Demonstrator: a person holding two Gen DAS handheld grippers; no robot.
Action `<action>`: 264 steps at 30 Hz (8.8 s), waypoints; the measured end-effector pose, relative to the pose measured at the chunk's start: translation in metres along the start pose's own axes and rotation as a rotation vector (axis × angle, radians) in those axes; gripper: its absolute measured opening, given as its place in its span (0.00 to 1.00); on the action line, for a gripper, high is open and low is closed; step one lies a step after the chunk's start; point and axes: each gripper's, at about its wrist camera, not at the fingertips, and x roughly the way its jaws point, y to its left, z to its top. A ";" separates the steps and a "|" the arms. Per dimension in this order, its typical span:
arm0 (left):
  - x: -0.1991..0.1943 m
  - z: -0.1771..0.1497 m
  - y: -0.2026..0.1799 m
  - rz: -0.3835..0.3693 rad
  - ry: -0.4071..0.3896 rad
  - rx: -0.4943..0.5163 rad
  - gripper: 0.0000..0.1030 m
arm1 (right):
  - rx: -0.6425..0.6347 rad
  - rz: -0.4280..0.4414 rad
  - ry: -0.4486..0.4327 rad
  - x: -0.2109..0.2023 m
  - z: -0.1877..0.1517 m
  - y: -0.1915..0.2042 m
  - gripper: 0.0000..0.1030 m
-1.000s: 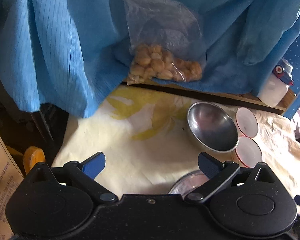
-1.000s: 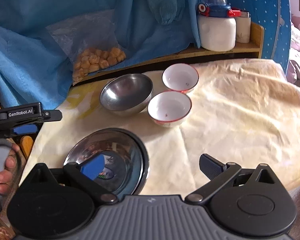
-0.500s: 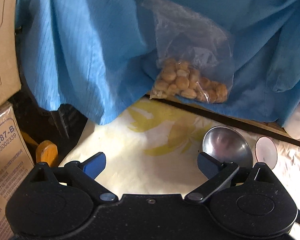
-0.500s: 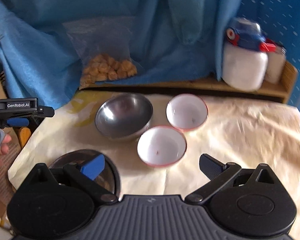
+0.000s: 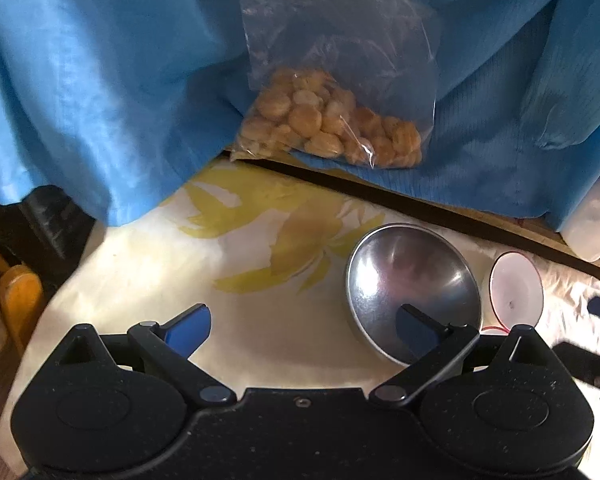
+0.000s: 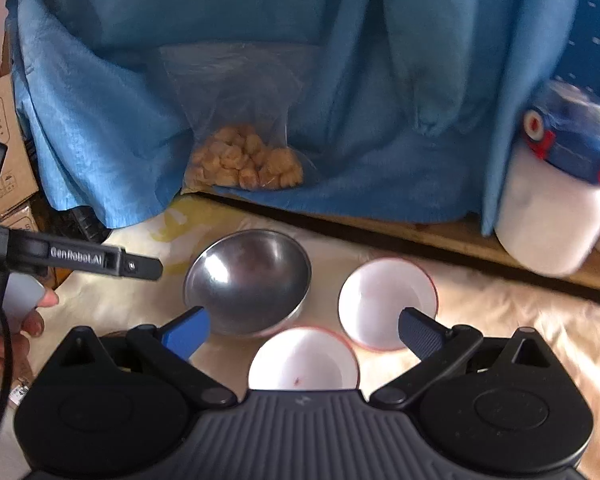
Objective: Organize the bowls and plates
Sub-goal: 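Move the left tool to the steel bowl rim while the right tool approaches it too, then close the left tool on the steel bowl rim while the right tool grips it too, then carry the steel bowl beside the plate stack with the left tool while the right tool holds it, then open the left tool off the steel bowl while the right tool opens and withdraws, then move the left tool to a red-rimmed white bowl while the right tool approaches it, then close the left tool on the white bowl rim while the right tool grips it too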
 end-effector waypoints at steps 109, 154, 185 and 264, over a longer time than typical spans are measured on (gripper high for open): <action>0.006 -0.091 -0.116 -0.344 0.463 0.223 0.13 | 0.265 -0.157 0.220 -0.074 -0.090 -0.030 0.09; -0.017 -0.081 -0.108 -0.243 0.397 0.162 0.29 | 0.312 -0.154 0.202 -0.071 -0.106 -0.046 0.26; -0.020 -0.019 -0.066 -0.111 0.201 0.051 0.99 | 0.341 -0.178 0.110 -0.081 -0.090 -0.055 1.00; 0.085 -0.011 -0.118 -0.145 0.323 0.388 0.78 | 0.277 -0.117 0.235 0.035 -0.051 -0.040 0.55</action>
